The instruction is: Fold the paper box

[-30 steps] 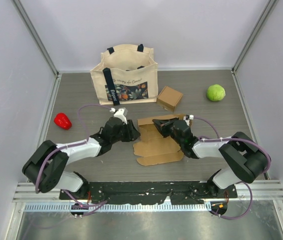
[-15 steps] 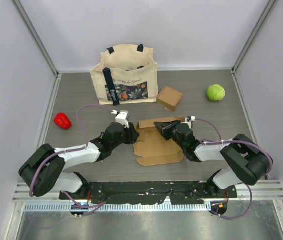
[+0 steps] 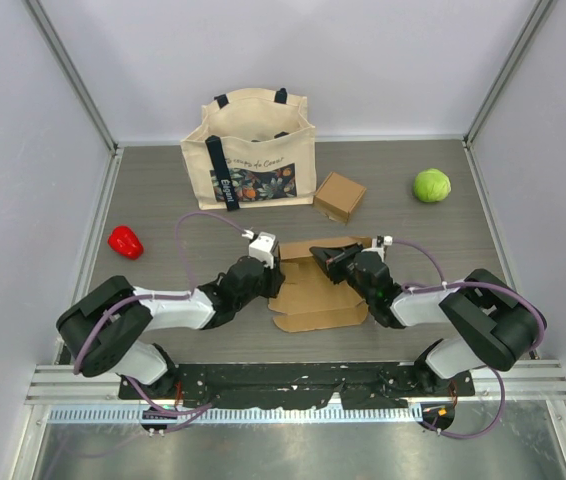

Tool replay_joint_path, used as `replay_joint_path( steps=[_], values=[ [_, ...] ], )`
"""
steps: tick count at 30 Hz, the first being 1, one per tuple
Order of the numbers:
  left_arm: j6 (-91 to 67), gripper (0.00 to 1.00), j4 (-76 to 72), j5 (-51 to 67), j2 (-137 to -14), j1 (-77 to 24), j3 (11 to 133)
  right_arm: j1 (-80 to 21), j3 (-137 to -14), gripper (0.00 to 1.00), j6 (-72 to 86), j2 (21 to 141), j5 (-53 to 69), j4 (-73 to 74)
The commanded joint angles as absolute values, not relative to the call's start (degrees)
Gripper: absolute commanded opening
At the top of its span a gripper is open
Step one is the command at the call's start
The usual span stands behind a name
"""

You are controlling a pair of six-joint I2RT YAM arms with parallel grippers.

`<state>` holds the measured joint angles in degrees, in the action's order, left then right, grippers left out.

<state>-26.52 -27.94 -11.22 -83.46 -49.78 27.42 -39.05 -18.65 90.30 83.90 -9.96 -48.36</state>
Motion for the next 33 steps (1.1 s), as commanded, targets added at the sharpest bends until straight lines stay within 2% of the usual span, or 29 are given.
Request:
replay_joint_path(
  steps=[1, 4, 6, 7, 11, 18, 20, 21, 24, 26, 27, 29, 33],
  values=[
    [-24.8, 0.24, -33.1, -20.1, -83.6, -51.5, 27.8, -39.5, -17.3, 0.01, 88.7, 84.4, -11.4, -48.3],
    [-23.2, 0.27, -36.3, -23.2, -83.1, -52.6, 26.5, -39.7, -16.8, 0.01, 88.9, 84.5, -11.3, -48.3],
    [-22.1, 0.38, -37.4, -24.0, -82.9, -52.9, 26.2, -39.6, -16.6, 0.01, 88.9, 84.3, -11.6, -48.4],
    [-21.6, 0.40, -38.7, -24.1, -82.9, -52.8, 25.8, -39.6, -16.5, 0.01, 88.9, 84.2, -11.7, -48.4],
    [-18.5, 0.45, -39.8, -23.2, -83.2, -52.8, 26.1, -39.6, -16.7, 0.01, 88.7, 84.1, -11.6, -48.5],
    [-17.5, 0.36, -39.9, -23.8, -85.9, -53.3, 28.8, -40.1, -17.3, 0.01, 89.7, 85.1, -11.4, -48.9],
    [-17.4, 0.38, -39.9, -25.8, -87.3, -53.8, 30.3, -40.3, -17.7, 0.01, 90.4, 85.9, -11.3, -49.5],
    [-17.3, 0.42, -39.9, -27.1, -88.6, -54.5, 30.8, -40.3, -17.8, 0.01, 90.6, 86.0, -11.3, -49.7],
    [-18.5, 0.42, -37.8, -35.7, -90.8, -56.2, 33.0, -40.7, -18.1, 0.01, 91.7, 86.8, -11.1, -49.8],
    [-20.6, 0.39, -34.2, -40.2, -92.0, -56.9, 35.6, -41.0, -18.4, 0.01, 92.8, 87.2, -10.9, -49.8],
    [-21.1, 0.31, -33.2, -44.4, -93.4, -57.5, 37.2, -41.2, -18.5, 0.01, 93.9, 87.6, -10.9, -50.0],
    [-21.9, 0.24, -30.8, -48.1, -95.0, -58.0, 39.0, -41.7, -18.9, 0.01, 94.9, 87.9, -10.8, -49.8],
    [-23.6, 0.24, -30.3, -53.8, -99.5, -59.0, 42.0, -42.6, -20.4, 0.01, 96.8, 88.4, -10.5, -48.7]
  ],
)
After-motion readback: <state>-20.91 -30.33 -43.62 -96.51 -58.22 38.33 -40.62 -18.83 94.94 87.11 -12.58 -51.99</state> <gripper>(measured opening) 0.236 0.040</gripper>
